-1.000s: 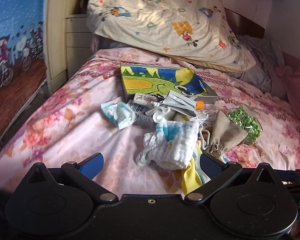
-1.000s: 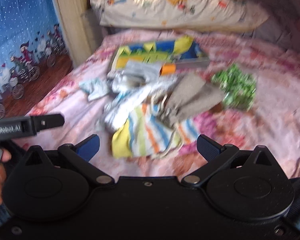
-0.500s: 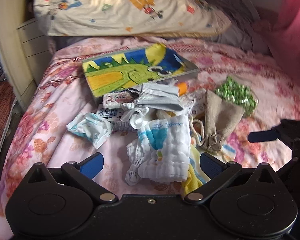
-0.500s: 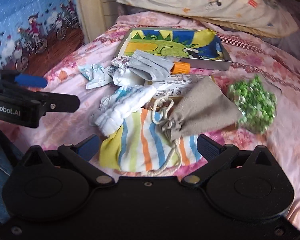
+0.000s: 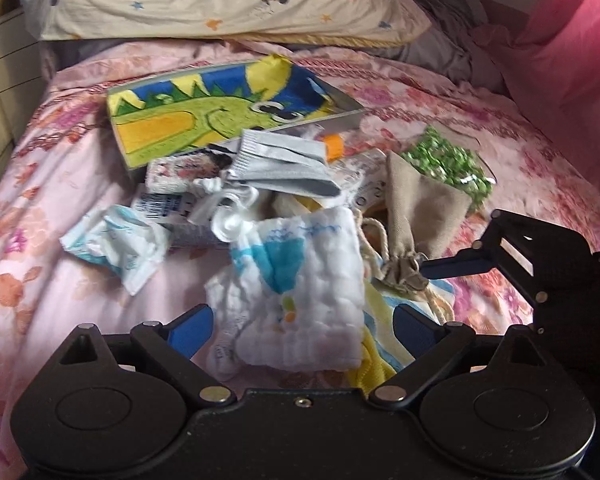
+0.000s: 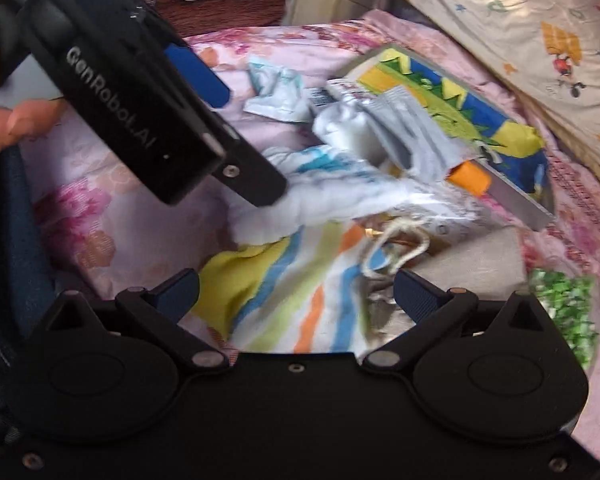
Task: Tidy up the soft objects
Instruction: 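Grasp the striped yellow towel with the right tool while the left tool grasps the white gauze cloth, then carry the towel and gauze cloth with both tools into the cartoon dinosaur box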
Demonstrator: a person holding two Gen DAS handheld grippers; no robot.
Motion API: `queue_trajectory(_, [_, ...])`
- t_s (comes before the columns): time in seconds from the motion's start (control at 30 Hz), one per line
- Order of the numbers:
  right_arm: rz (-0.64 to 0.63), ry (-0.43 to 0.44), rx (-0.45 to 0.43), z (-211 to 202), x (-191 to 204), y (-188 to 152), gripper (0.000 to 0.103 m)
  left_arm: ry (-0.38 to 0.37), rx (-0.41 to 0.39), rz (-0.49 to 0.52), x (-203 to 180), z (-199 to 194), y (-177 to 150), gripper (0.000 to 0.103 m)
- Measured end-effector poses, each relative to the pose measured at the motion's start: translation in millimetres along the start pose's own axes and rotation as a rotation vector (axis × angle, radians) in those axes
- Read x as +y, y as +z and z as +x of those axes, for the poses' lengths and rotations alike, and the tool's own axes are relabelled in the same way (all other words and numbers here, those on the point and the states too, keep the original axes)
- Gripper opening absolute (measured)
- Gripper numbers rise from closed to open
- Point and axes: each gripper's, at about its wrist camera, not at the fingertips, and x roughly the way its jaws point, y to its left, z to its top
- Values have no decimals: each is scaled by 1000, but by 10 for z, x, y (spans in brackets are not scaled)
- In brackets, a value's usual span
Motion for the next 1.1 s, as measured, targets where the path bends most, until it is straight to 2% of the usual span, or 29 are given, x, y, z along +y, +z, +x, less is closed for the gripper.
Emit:
queue_trajectory(0.1, [-22, 5, 18, 33, 76, -44, 102, -12, 28, 4, 6, 97, -5, 89])
queue_trajectory(0.27, [8, 30, 57, 89, 60, -105, 102, -52, 86, -49, 100, 218, -21, 69])
queue_trajectory(0.33, [26, 35, 64, 87, 57, -101, 99, -74, 95, -82, 141, 246, -23, 53])
queue_trajectory(0.4, [36, 36, 68, 143, 11, -95, 82, -79, 92, -102, 163, 254, -26, 41])
queue_trajectory(0.47, [50, 33, 85, 232, -23, -107, 73, -88, 85, -117, 178, 255, -26, 32])
queue_trajectory(0.53, [57, 26, 102, 299, -55, -111, 72, -93, 80, -128, 188, 250, -27, 20])
queue_trajectory(0.63, [59, 25, 109, 344, -67, -116, 62, -90, 64, -149, 215, 212, -23, 14])
queue_trajectory(0.7, [71, 23, 111, 369, -92, -120, 50, -92, 49, -167, 236, 175, -18, 12])
queue_trajectory(0.77, [92, 14, 103, 367, -122, -123, 45, -79, 22, -169, 223, 117, -11, 11])
queue_trajectory(0.9, [136, 1, 66, 331, -196, -115, 18, -42, -38, -146, 174, -11, 3, 9])
queue_trajectory(0.97, [147, -15, 44, 297, -229, -113, 11, -28, -63, -132, 152, -80, 8, 8])
queue_trajectory(1.1, [192, -16, -8, 223, -332, -97, 8, -28, -114, -128, 132, -234, 7, 7])
